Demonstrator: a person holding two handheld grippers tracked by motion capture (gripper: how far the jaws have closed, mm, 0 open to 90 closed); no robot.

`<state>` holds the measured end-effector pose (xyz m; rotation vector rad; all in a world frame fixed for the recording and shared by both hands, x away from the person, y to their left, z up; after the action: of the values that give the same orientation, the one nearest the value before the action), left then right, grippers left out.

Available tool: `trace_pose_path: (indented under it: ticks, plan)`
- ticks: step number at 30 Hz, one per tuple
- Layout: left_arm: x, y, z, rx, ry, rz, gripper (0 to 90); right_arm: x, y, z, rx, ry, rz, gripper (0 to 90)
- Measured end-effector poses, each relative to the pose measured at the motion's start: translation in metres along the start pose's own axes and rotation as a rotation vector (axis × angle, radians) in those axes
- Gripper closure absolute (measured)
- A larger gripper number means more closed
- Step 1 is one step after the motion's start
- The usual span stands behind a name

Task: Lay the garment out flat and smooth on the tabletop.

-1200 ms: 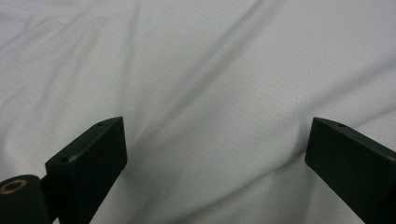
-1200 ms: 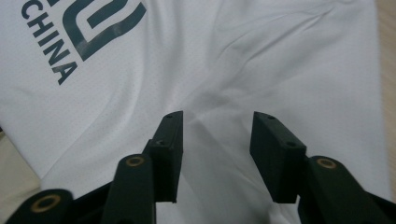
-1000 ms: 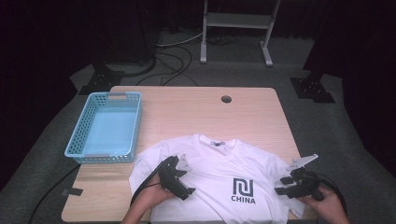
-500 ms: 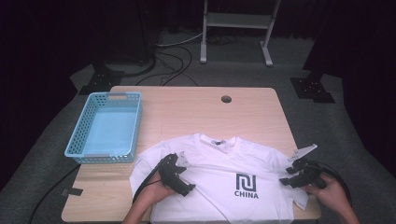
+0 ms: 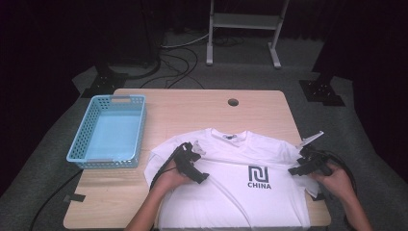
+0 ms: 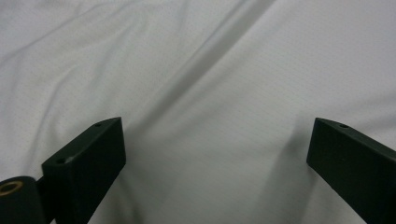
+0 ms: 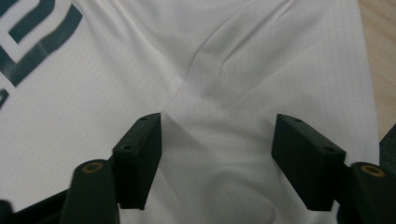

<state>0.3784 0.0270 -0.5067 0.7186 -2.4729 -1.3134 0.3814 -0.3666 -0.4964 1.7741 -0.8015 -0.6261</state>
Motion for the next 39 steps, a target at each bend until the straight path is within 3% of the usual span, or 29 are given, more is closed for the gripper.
trace_pose_path:
  ticks: [3, 5, 9, 13, 18, 20, 23, 31, 39]
  plan:
    - [0.01, 0.007, -0.001, 0.039, -0.005, -0.005, 4.0, -0.012, 0.007, -0.006, 0.055, -0.028, -0.029, 25.5]
    - [0.02, 0.011, 0.001, 0.051, -0.014, -0.01, 4.0, -0.026, 0.01, -0.009, 0.092, -0.005, -0.038, 22.8]
    - [0.032, 0.016, 0.009, 0.049, -0.032, -0.026, 3.9, -0.057, 0.006, -0.015, 0.105, 0.048, -0.068, 19.8]
    - [0.03, 0.023, 0.025, 0.042, -0.005, -0.061, 3.9, -0.074, -0.005, -0.016, 0.083, 0.068, -0.065, 19.2]
    - [0.019, 0.029, 0.044, 0.027, 0.054, -0.092, 3.2, -0.07, -0.015, -0.016, 0.072, 0.038, -0.033, 17.6]
    - [0.016, 0.028, 0.05, 0.008, 0.067, -0.085, 3.0, -0.07, -0.016, -0.018, 0.074, 0.031, -0.032, 16.3]
    - [0.013, 0.027, 0.053, 0.035, 0.09, -0.067, 1.7, -0.071, -0.019, -0.02, 0.059, 0.061, 0.014, 14.3]
    - [-0.007, 0.021, 0.042, 0.017, 0.065, -0.053, 1.3, -0.057, -0.025, -0.033, 0.055, 0.069, 0.012, 9.9]
    - [-0.038, 0.011, 0.026, 0.004, 0.077, -0.057, 1.3, -0.033, -0.033, -0.061, 0.046, 0.058, 0.014, 7.3]
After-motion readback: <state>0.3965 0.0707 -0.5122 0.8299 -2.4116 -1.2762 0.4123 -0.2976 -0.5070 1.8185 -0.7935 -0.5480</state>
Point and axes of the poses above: each handheld gripper's, and its own axes: y roughly backward along the jaws, z roughly out of its underside, x roughly to its right, the point moved 5 cm from there along -y, roughly forward along the jaws, and after that the axes turned 3 degrees about -x, right-handed, at the moved point
